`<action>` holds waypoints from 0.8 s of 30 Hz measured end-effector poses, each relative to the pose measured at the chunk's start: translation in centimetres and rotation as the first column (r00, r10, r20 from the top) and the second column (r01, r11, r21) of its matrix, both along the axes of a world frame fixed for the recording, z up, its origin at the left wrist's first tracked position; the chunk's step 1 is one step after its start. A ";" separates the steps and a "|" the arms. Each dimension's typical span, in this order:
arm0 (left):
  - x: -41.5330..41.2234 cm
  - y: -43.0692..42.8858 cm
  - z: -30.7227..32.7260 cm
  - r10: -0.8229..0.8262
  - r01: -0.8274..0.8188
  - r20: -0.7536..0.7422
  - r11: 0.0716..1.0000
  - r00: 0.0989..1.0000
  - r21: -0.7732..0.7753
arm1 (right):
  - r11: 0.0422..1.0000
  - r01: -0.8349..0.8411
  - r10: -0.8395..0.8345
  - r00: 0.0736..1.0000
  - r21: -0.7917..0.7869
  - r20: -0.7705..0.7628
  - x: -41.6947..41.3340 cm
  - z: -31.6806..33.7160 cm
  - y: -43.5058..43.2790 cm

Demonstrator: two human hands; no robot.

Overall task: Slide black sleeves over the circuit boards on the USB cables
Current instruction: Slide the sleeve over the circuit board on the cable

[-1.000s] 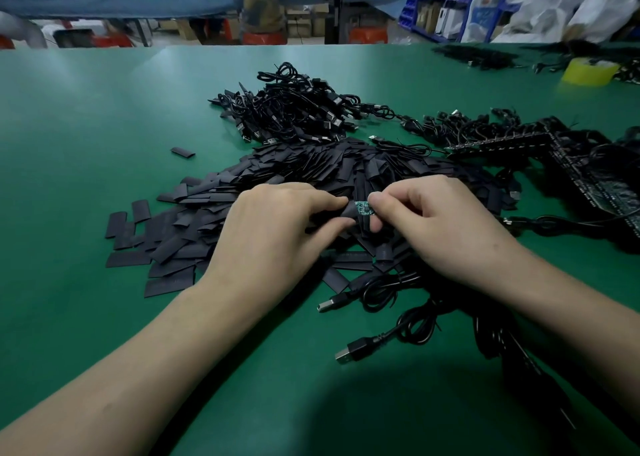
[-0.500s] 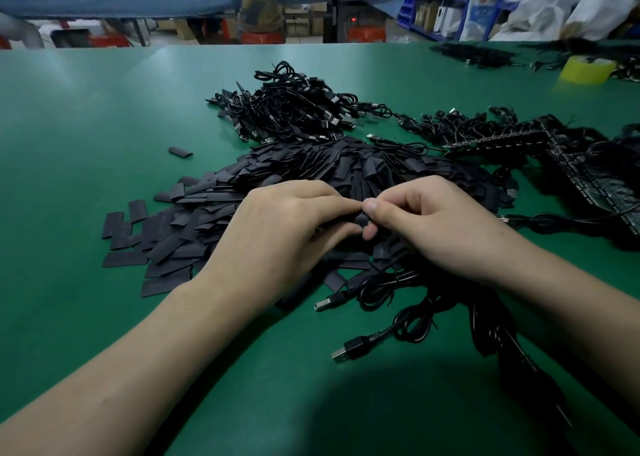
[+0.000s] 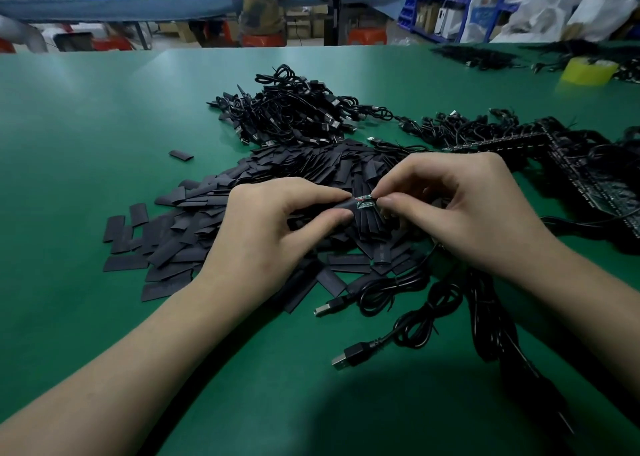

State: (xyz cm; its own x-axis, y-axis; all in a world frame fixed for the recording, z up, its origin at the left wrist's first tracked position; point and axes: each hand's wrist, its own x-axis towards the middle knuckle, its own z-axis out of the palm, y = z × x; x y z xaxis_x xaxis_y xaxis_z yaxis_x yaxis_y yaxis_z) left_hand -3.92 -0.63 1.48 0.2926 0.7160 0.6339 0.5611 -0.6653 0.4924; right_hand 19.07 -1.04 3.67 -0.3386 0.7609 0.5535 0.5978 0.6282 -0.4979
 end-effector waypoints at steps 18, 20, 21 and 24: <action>0.1 0.0 -0.1 -0.021 0.021 -0.002 0.993 1.000 0.120 | 0.942 -0.138 0.056 0.964 -0.307 -0.260 0.0 -0.2 0.0; 0.0 0.0 -0.2 -0.020 0.022 -0.012 0.990 1.000 0.139 | 0.920 -0.165 0.052 0.951 -0.355 -0.306 -0.1 -0.3 0.0; 0.1 0.0 -0.3 -0.022 0.024 -0.016 0.989 1.000 0.147 | 0.916 -0.168 0.049 0.948 -0.364 -0.315 -0.2 -0.4 0.0; 0.1 0.0 -0.4 -0.023 0.027 -0.025 0.985 0.999 0.170 | 0.909 -0.182 0.054 0.944 -0.376 -0.326 -0.6 -0.6 -0.1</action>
State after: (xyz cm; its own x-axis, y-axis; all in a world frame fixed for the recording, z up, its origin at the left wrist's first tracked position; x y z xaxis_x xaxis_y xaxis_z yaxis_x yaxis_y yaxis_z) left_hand -3.79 -0.64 1.12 0.3246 0.5906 0.7388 0.5530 -0.7522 0.3583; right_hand 18.45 -1.12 3.07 -0.3058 0.9022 0.3042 0.3127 0.3970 -0.8629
